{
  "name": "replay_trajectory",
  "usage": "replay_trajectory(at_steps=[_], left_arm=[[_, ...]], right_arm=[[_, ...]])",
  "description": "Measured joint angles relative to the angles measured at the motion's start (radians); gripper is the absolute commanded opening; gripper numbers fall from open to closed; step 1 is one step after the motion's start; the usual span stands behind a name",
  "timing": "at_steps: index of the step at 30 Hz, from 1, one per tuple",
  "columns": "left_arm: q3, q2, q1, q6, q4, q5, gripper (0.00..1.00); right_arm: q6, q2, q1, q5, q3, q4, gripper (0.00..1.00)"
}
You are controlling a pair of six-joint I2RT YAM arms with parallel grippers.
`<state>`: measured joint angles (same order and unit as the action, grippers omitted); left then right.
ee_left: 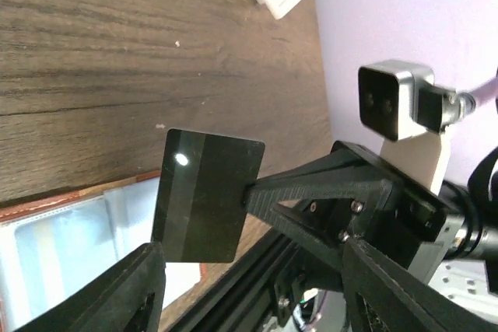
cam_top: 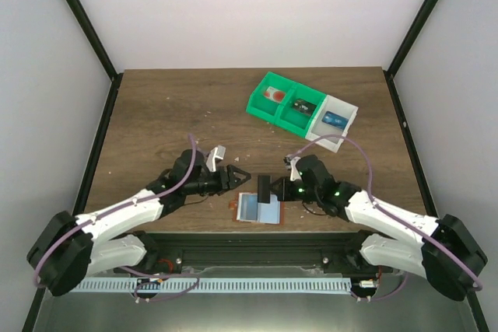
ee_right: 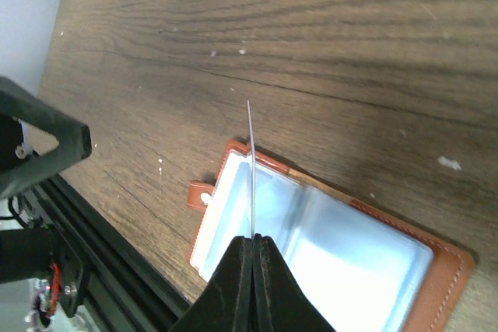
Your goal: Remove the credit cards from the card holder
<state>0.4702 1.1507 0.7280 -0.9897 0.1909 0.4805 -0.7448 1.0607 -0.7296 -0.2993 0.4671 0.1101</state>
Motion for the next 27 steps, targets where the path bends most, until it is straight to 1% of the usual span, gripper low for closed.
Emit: replay_trajectory(at_steps=[4,5,8,10,16,19,22,27], left_arm=[[0.040,-0.066,-0.008,-0.040,-0.084,-0.036,0.68],[0.050,-0.084,-0.011,-0.052,-0.101,-0.045,0.67],[0.058,-0.150,-0.017,-0.101,-0.117,-0.063,0.59],[0.057,-0.188,-0.019,-0.140,-0.121,-0.074,0.57],[0.057,-0.239,-0.024,-0.198,-0.174,-0.101,0.56],[0.046,-0.249,-0.029,-0.253,-0.172,-0.075,0.54],[0.044,-0.266,-0.030,-0.291,-0.188,-0.054,0.55],[0.069,-0.314,-0.030,-0.294,-0.290,-0.061,0.57]], right_arm=[[0.072,-0.020,-0.076,0.094,0.015,-0.010,0.01],[0.093,-0.026,-0.097,0.122,0.015,-0.016,0.00],[0.152,-0.029,-0.156,0.186,0.016,-0.040,0.00],[0.190,-0.029,-0.195,0.218,0.017,-0.058,0.00],[0.340,-0.038,-0.317,0.286,0.017,-0.162,0.01],[0.445,-0.043,-0.393,0.350,0.017,-0.217,0.00],[0.555,-0.042,-0.452,0.421,0.017,-0.242,0.01],[0.713,-0.016,-0.520,0.528,0.019,-0.271,0.00]])
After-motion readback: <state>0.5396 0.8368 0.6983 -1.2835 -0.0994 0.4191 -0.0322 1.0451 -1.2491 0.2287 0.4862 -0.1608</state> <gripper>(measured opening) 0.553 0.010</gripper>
